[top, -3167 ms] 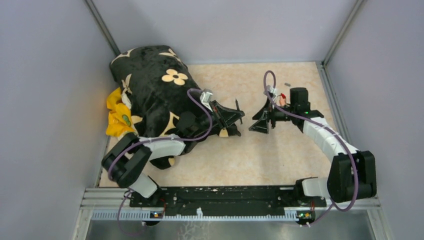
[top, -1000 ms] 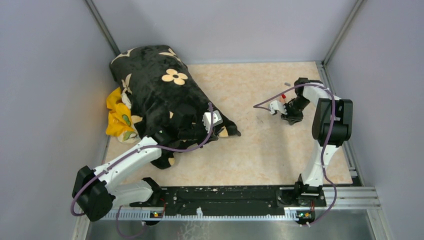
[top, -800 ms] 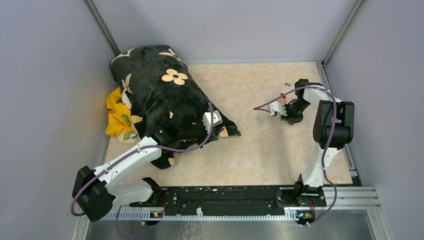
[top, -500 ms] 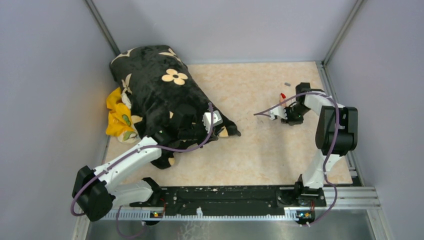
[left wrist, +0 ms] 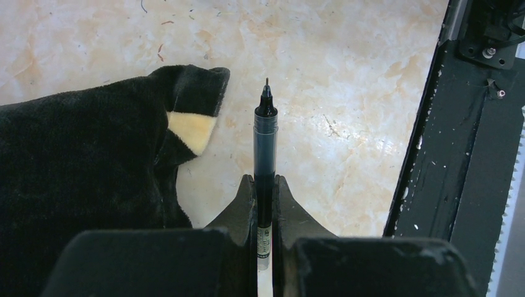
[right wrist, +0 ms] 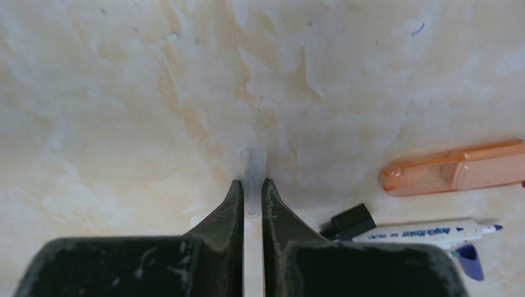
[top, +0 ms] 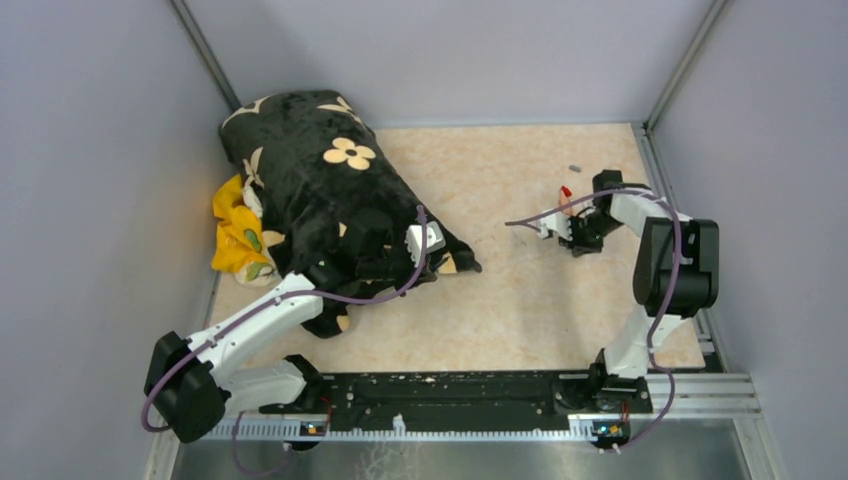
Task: Insert the pens into the pen caps
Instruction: Insert the pen cap onto the pen.
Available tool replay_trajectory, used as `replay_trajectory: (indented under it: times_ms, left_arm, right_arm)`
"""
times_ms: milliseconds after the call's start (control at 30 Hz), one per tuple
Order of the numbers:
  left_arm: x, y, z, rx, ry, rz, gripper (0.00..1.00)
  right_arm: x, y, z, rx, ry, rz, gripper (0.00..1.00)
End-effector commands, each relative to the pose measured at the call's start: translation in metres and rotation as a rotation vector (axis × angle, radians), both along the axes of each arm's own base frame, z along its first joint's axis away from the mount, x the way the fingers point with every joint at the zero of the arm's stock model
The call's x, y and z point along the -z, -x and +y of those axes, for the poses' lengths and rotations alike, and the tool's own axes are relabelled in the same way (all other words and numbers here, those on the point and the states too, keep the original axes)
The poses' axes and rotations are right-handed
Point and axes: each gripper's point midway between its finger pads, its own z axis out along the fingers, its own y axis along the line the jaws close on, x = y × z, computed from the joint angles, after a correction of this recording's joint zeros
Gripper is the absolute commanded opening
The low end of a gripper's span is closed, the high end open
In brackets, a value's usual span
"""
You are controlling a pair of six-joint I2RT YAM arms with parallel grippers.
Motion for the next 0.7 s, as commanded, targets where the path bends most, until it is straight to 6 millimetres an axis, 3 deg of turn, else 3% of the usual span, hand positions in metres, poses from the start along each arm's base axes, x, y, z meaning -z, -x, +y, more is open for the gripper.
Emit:
replay_trajectory:
  times_ms: [0, 200, 467, 667]
  left_arm:
    - [-0.006, 0.006, -0.003, 0.039, 0.032, 0.001, 0.00]
    - [-0.015, 0.010, -0.008, 0.064, 0.069, -0.001, 0.00]
    - [-0.040, 0.033, -0.038, 0.199, 0.254, 0.132, 0.00]
    - [-0.048, 0.046, -0.061, 0.284, 0.352, 0.313, 0.00]
  right_arm:
    - [-0.014, 0.024, 0.033, 0.071, -0.192, 0.063, 0.00]
    - [-0.051, 0.036, 0.064, 0.098, -0.385, 0.025, 0.00]
    - [-0.119, 0.072, 0.110, 0.055, -0.682, -0.052, 0.00]
    - [-0.154, 0.100, 0.134, -0.087, -0.843, -0.148, 0.00]
